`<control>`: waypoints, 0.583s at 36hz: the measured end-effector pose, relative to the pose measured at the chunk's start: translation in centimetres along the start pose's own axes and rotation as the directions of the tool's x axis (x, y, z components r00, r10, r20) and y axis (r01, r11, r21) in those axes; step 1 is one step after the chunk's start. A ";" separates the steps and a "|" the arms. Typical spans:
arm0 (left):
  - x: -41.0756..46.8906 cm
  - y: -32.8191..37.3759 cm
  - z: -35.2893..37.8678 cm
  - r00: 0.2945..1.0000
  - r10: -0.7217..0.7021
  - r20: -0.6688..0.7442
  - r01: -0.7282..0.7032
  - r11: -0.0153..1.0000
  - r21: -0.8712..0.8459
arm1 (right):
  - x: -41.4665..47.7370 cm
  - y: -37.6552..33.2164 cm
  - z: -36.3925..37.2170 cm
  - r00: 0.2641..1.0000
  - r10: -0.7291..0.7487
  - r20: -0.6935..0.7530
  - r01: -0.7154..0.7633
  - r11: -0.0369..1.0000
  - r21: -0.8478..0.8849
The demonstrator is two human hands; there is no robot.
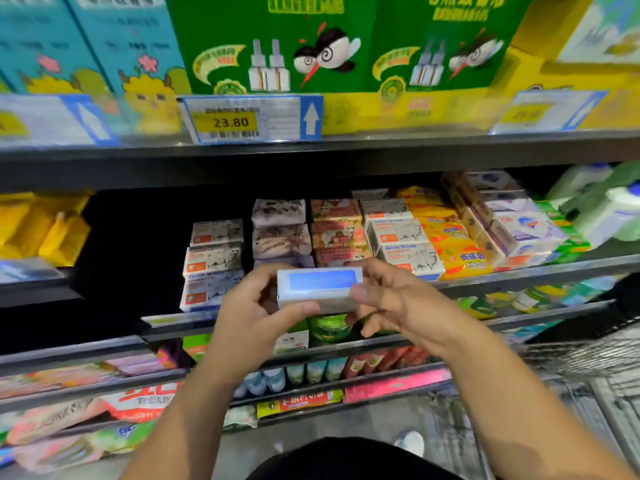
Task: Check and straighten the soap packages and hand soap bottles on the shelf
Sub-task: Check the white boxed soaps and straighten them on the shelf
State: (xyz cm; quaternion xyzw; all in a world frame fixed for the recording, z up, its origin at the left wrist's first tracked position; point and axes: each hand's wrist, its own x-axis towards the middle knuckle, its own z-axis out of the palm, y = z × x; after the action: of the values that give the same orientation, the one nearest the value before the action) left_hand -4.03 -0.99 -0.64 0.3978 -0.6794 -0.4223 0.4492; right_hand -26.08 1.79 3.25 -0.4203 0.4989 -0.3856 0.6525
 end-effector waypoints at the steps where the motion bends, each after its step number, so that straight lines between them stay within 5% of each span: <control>1: -0.1 0.1 0.1 1.000 -0.030 -0.005 0.030 0.999 -0.040 | 0.0 0.2 0.2 1.000 -0.010 -0.020 0.009 0.999 -0.044; 11: -0.7 1.0 0.8 0.980 -0.198 0.012 0.198 0.977 -0.081 | -0.4 1.1 0.9 0.991 -0.119 -0.065 0.094 0.947 -0.309; 17: -0.8 0.7 -0.1 0.963 -0.179 0.201 0.224 0.947 -0.229 | -0.1 0.5 0.7 0.992 -0.090 -0.091 0.079 0.991 -0.112; 21: -0.3 0.9 -0.8 0.967 -0.022 0.253 0.000 0.996 0.086 | -0.1 -0.4 0.4 0.996 -0.024 -0.090 0.028 0.999 0.046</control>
State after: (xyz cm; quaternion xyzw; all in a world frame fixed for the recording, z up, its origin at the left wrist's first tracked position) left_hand -3.32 -0.56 0.31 0.3633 -0.7465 -0.4426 0.3389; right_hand -25.74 1.78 3.76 -0.3935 0.5129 -0.4240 0.6342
